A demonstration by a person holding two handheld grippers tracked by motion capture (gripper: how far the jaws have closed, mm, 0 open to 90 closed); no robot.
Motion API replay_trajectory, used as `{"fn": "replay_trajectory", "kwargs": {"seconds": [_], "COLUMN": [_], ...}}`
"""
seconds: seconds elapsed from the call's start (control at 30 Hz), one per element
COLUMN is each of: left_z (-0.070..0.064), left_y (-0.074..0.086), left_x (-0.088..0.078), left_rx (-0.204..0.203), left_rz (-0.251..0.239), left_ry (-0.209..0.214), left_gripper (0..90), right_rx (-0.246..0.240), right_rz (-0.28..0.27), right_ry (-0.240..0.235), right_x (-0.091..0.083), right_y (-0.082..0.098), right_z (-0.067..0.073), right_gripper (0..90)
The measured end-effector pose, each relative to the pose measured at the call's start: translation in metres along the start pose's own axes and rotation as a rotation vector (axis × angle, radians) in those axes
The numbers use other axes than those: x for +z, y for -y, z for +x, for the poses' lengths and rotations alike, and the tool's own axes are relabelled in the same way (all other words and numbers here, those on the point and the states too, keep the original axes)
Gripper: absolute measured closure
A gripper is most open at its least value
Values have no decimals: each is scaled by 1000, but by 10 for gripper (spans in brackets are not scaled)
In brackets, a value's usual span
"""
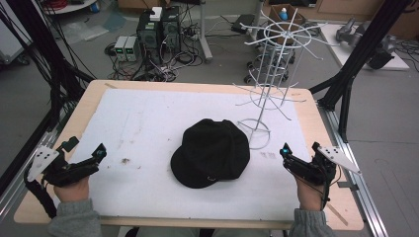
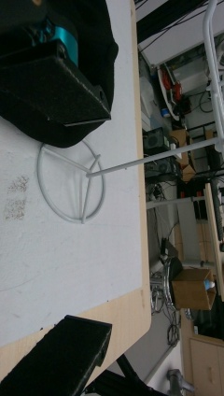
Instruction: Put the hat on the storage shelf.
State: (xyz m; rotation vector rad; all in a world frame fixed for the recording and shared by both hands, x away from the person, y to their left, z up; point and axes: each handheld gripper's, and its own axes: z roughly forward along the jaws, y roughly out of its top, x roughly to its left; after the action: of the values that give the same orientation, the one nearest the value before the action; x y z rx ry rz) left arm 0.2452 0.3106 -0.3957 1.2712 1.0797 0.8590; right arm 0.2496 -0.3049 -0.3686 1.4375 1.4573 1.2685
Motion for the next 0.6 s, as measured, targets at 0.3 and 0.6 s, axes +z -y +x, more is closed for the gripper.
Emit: {"fn": "replay_trajectory", "kwargs": {"seconds": [0.3, 0.6], "left_z": [-21, -44], "left_y": [2, 4], "left_x": [13, 32], "left_rx": [48, 68], "left_rz": [-1, 17], "left_ry": [69, 126], "left_gripper": [17, 17], "right_rx": [1, 20], "right_rz": [-7, -5], "right_ry": [14, 45], "right_x": [-6, -15], "right_y": [1, 4], "right_z": [-4, -12], "right_gripper": [5, 6]}}
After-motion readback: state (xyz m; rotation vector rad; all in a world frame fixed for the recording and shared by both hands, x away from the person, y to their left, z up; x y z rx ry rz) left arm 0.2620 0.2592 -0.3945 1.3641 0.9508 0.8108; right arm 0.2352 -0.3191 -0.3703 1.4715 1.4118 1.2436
